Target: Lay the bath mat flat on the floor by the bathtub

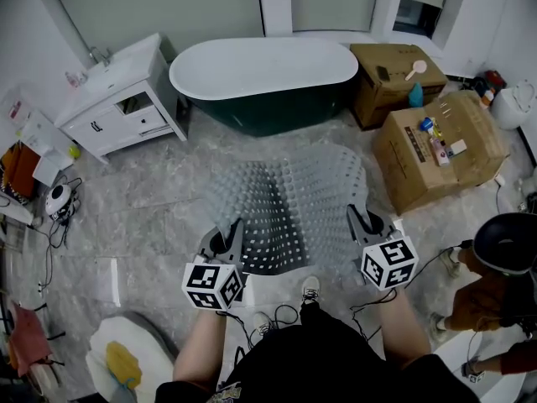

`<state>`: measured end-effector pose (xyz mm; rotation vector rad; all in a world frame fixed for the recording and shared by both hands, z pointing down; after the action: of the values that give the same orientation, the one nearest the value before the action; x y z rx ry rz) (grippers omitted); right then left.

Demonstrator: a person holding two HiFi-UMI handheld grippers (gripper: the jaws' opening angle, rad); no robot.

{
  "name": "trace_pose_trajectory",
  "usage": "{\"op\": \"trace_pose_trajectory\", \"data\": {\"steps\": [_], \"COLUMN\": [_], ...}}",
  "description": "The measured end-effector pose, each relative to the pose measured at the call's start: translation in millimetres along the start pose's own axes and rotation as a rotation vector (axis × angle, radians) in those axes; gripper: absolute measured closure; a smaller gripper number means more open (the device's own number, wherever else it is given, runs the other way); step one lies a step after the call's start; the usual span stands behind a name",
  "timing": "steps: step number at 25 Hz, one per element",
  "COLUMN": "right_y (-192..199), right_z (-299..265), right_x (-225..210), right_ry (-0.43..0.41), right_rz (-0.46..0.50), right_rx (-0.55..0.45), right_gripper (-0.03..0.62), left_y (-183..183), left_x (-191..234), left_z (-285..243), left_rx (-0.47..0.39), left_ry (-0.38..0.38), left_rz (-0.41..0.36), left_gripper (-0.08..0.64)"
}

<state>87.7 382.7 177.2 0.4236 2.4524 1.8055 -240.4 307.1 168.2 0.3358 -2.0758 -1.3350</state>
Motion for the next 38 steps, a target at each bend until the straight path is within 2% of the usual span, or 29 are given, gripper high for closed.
{"op": "trace_pose_trajectory", "data": {"steps": [5, 11, 22, 30, 38], "right_y": [11, 12, -11, -17, -16], "right_z": [-9, -9, -6, -14, -31], "right_x": [-37, -62, -84, -91, -100], "right_ry": [-0.016, -0.025, -0.056, -0.077, -0.068], "right_rz": [-0.01, -0.015, 0.014, 0.008, 0.004], "right_rx": [-0.001, -0.018, -0.094, -0.112, -0.112], "right_gripper": [0.563, 0.563, 0.563, 0.563, 0.563], "left_y": [0, -6, -36, -45, -46], "left_x": [-21, -40, -70, -75, -69], "left_z": [-36, -53, -57, -65, -89], "left_rx": [0.006, -0.005, -0.069, -0.056, -0.051], "left_ry": [-0.001, -0.001, -0.014, -0.035, -0.024], "left_rz": [-0.017, -0.041, -0.088, -0.101, -0.089], "left_gripper": [0.532, 0.532, 0.532, 0.532, 0.532]}}
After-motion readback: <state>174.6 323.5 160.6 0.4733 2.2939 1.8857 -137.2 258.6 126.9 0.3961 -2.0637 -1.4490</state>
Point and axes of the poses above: the fingertips, and each gripper's own axes: z backward along the fingers, x to its left, y out of its underside, the point moved 9 cm from there along z, backward along the fingers, and after that the axes turned 13 degrees about z, right-handed, at the moved point
